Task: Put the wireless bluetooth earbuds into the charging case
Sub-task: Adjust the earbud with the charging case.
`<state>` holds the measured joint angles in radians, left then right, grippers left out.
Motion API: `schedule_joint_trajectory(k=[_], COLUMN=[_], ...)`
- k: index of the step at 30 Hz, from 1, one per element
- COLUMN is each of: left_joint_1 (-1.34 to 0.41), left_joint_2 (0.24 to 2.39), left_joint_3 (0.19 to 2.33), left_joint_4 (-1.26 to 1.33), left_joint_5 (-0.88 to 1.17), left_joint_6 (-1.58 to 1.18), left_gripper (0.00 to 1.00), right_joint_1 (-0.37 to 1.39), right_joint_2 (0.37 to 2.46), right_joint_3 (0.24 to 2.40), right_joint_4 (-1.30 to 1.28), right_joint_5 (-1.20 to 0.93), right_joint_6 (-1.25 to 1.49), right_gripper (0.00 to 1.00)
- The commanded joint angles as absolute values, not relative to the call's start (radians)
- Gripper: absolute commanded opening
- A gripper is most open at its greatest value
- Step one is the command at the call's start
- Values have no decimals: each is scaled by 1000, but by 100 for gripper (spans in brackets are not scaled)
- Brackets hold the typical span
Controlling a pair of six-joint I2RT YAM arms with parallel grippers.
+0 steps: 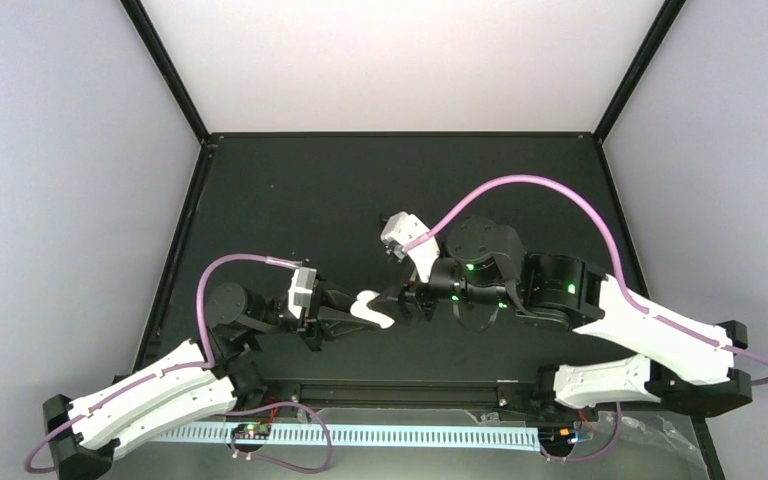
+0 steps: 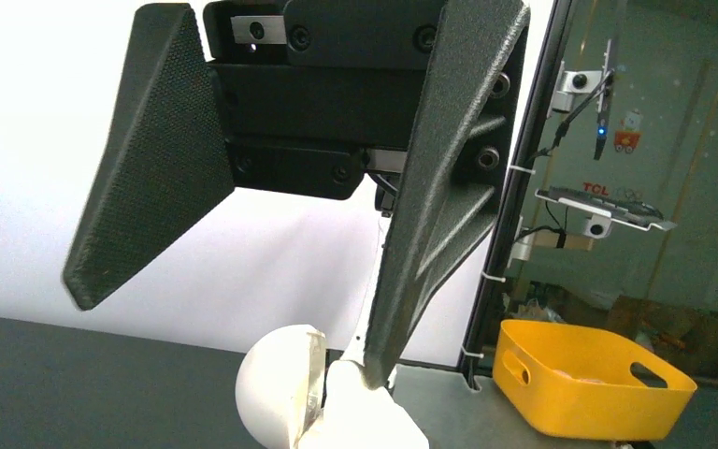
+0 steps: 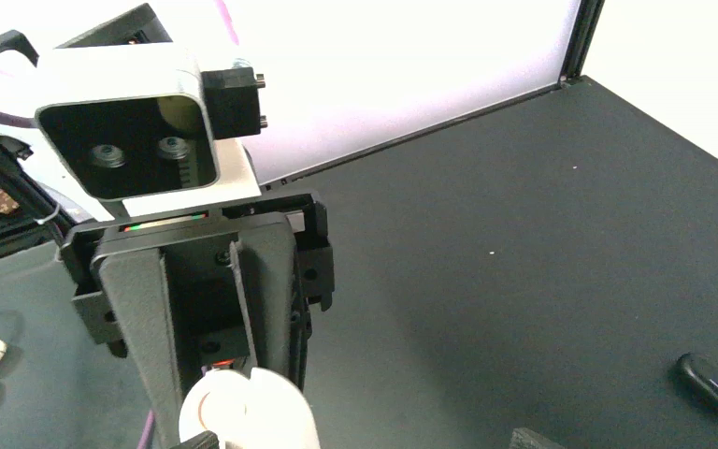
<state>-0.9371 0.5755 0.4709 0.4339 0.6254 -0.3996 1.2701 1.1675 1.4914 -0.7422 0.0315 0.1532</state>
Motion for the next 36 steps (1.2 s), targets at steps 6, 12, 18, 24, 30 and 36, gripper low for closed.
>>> schedule_joint_trajectory(k=[6, 12, 18, 24, 30, 36], left_joint_1=[-937, -937, -937, -937, -937, -937], left_joint_2=[556, 555, 556, 555, 552, 546], left_joint_3=[494, 498, 500, 502, 502, 496], left_joint_4=[465, 465, 468, 472, 468, 463], left_joint_5=[627, 627, 629, 627, 627, 626], left_joint_6=[-390, -392, -394, -394, -393, -393], left_gripper=[2, 2, 2, 2, 1, 2], right_joint_1=[1269, 1270, 1269, 1270, 1270, 1270], right_joint_2=[1118, 1121, 1136, 1155, 1156, 1108], right_joint_3=[1478, 1458, 1460, 1463, 1469, 1507], right_joint_4=[-741, -736, -740, -755, -760, -756], right_joint_5=[45, 27, 6, -11, -13, 30], right_joint_6=[154, 158, 156, 153, 152, 145], right_gripper=[80, 80, 80, 80, 80, 81])
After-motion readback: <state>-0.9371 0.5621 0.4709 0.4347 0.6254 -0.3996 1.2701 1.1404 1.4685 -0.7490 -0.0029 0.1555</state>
